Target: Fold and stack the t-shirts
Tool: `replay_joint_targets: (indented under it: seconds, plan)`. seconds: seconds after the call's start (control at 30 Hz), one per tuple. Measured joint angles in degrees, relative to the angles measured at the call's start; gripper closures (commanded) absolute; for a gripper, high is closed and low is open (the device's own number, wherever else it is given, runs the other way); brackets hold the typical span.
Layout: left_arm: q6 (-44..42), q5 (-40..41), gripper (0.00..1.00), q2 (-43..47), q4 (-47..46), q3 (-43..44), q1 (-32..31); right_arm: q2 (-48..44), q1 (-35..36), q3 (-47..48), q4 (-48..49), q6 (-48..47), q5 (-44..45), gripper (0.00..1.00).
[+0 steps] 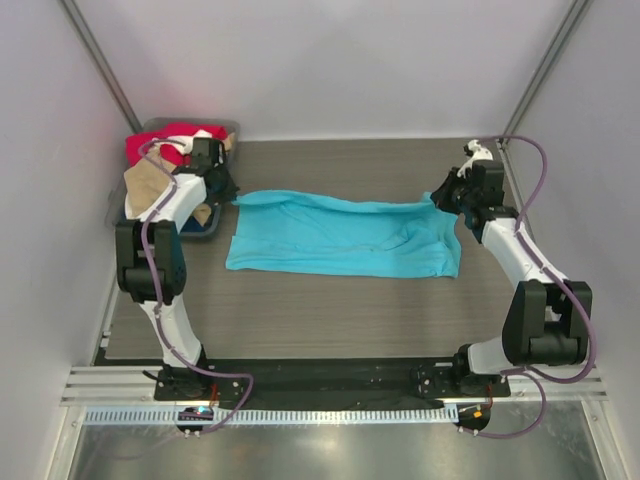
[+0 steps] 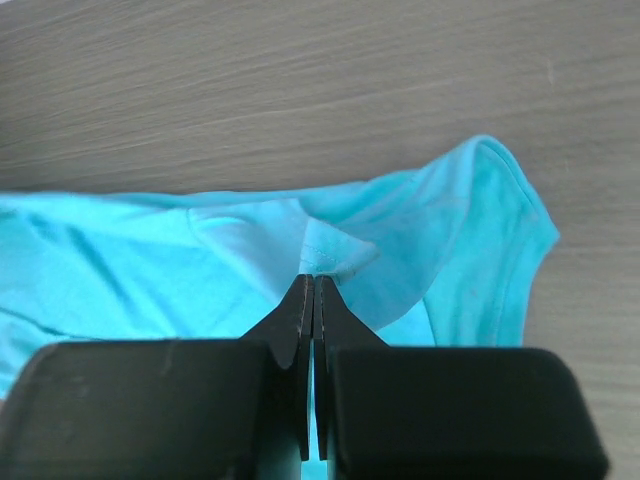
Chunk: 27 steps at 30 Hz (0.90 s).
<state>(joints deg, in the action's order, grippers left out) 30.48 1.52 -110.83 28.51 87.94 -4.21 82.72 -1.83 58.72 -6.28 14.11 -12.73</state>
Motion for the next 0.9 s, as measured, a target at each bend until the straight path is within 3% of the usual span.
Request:
replay_joint_targets:
  seconds: [0.37,0.43,0.5,0.53,0.63,0.77,0.9]
  plan:
    - [1.7,1.1,1.0,5.9,-3.4,-12.3,0.5,-3.7,0.1,-11.2,-0.7,7.1,14.6,0.99]
    - [2.0,1.0,0.88,6.1,-3.5,-13.0,0.5,-4.4,0.1,-12.1,-0.9,8.2,15.7,0.98]
    - [2.1,0.8,0.66,6.8,-3.7,-13.7,0.5,-5.2,0.1,-12.8,-1.0,9.2,16.5,0.83]
    - [2.3,0.6,0.62,7.6,-4.0,-14.4,0.4,-5.9,0.1,-13.2,-1.2,10.1,17.4,0.59]
    - [4.0,1.6,0.52,12.9,-4.6,-18.1,0.1,-9.0,0.1,-15.5,-3.0,12.8,20.0,0.31]
    - [5.3,4.5,0.49,22.0,-4.3,-22.1,0.1,-17.3,0.2,-20.2,-6.2,17.0,21.7,0.26]
    - [3.8,6.0,0.5,21.6,-4.7,-17.5,-2.1,-19.6,3.4,-20.6,-7.1,22.1,20.7,0.26]
